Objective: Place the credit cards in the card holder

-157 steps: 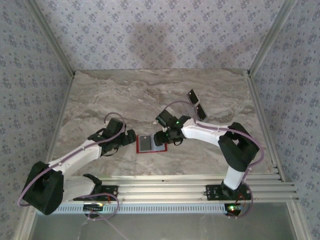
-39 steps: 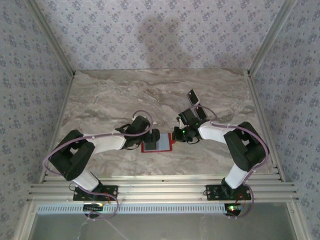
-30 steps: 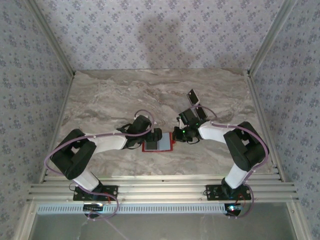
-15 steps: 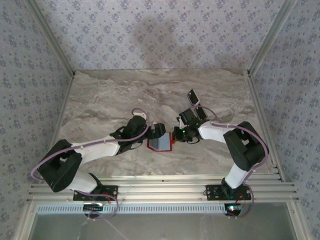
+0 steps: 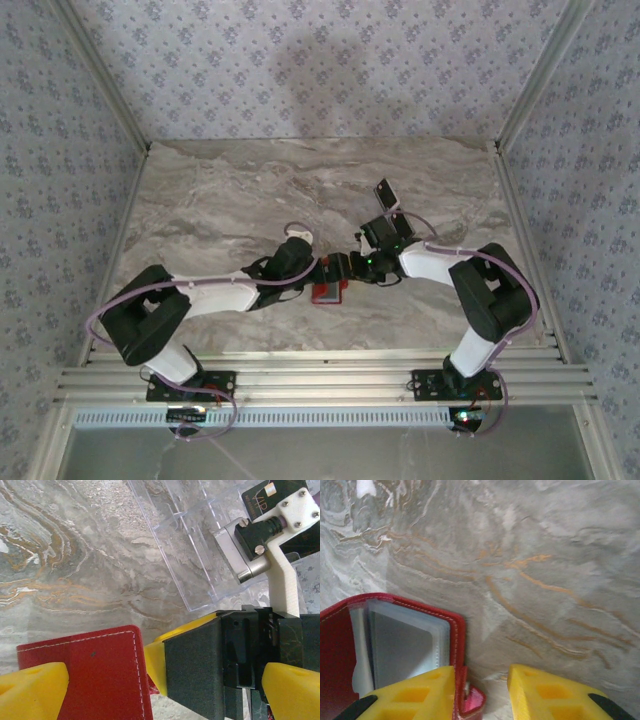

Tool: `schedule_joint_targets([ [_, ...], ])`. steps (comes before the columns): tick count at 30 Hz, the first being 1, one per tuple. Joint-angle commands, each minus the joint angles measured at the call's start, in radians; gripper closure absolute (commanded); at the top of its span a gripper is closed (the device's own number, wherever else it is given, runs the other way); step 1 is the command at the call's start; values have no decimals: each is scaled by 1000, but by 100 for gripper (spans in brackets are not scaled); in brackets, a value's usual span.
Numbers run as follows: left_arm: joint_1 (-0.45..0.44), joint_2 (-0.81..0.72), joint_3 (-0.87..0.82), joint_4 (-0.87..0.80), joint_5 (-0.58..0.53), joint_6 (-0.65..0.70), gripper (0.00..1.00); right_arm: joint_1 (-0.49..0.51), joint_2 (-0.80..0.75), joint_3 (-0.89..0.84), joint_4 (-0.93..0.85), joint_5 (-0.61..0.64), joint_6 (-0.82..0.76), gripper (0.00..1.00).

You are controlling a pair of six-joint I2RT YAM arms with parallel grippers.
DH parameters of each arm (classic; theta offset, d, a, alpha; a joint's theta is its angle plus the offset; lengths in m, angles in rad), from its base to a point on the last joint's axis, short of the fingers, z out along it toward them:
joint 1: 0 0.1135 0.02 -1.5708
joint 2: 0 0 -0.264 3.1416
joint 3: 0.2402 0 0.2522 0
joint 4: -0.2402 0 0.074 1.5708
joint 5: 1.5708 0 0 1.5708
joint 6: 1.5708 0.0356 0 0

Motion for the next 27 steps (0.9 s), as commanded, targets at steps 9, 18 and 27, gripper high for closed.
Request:
schedule_joint_targets([
  [9,-26,59,29,29,-10,-32,0,-13,-61,-23,-130,132,-46,63],
  [18,-29,102,49,-3,-11,-71,0,-22,-139,-52,-179,177,-46,63],
  [27,-30,120,39,-18,-23,-98,0,-1,-184,-53,-148,112,-22,56],
])
